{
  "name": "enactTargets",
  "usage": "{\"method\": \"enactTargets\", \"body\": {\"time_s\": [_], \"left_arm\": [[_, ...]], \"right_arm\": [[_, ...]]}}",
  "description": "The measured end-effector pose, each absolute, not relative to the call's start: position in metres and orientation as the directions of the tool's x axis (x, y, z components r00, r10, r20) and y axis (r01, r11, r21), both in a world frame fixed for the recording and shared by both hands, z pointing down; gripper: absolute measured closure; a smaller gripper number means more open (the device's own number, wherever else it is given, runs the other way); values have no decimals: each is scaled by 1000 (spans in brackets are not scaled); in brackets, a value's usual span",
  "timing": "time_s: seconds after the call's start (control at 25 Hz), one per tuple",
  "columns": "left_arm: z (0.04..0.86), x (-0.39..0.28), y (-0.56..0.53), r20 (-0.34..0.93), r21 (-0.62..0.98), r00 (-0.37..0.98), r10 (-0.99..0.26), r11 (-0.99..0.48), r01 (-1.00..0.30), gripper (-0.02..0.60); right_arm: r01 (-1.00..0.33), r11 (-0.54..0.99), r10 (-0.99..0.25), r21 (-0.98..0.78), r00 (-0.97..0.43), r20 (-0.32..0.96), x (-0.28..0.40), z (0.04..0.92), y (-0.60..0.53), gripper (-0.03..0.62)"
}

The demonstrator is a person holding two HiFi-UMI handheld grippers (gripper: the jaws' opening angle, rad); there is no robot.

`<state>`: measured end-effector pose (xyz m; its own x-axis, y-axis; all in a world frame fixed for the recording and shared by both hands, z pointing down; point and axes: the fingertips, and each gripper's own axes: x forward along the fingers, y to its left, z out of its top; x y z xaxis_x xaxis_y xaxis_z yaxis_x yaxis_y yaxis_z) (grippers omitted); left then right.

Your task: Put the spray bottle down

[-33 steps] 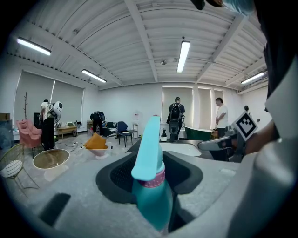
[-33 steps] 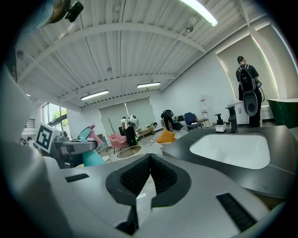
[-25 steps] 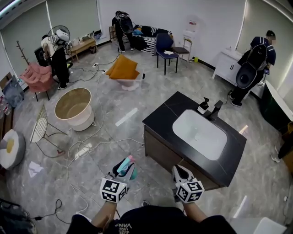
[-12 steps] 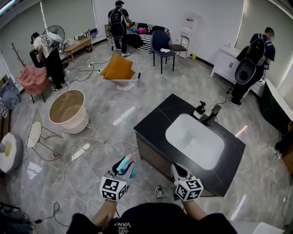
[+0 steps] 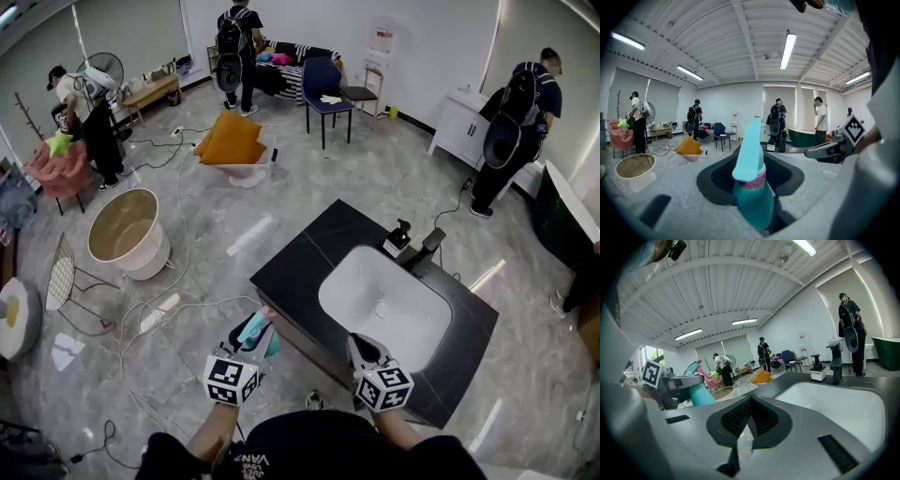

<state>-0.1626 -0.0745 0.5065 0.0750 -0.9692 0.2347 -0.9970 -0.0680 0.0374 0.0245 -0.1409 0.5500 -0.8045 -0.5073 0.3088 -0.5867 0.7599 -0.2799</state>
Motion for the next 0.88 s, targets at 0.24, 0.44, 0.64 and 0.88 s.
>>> {"method": "enactTargets", "body": {"time_s": [0.24, 0.44, 0.64, 0.88], "left_arm": [[510, -157, -115, 231, 40, 64, -971, -56, -998, 413], [509, -160, -144, 239, 32, 65, -969, -59, -998, 413], [507, -170, -176, 223, 23, 87, -971, -84, -996, 413], [514, -185, -222, 228, 17, 169, -959, -170, -985, 413]], "right_arm": [[-576, 769, -497, -275, -811, 310, 33, 552, -181, 595], [-582, 762, -497, -284, -807, 319, 34, 552, -202, 595], [-597, 745, -504, -296, -795, 337, 28, 561, -218, 595], [-647, 697, -551, -308, -759, 348, 9, 567, -243, 595]]}}
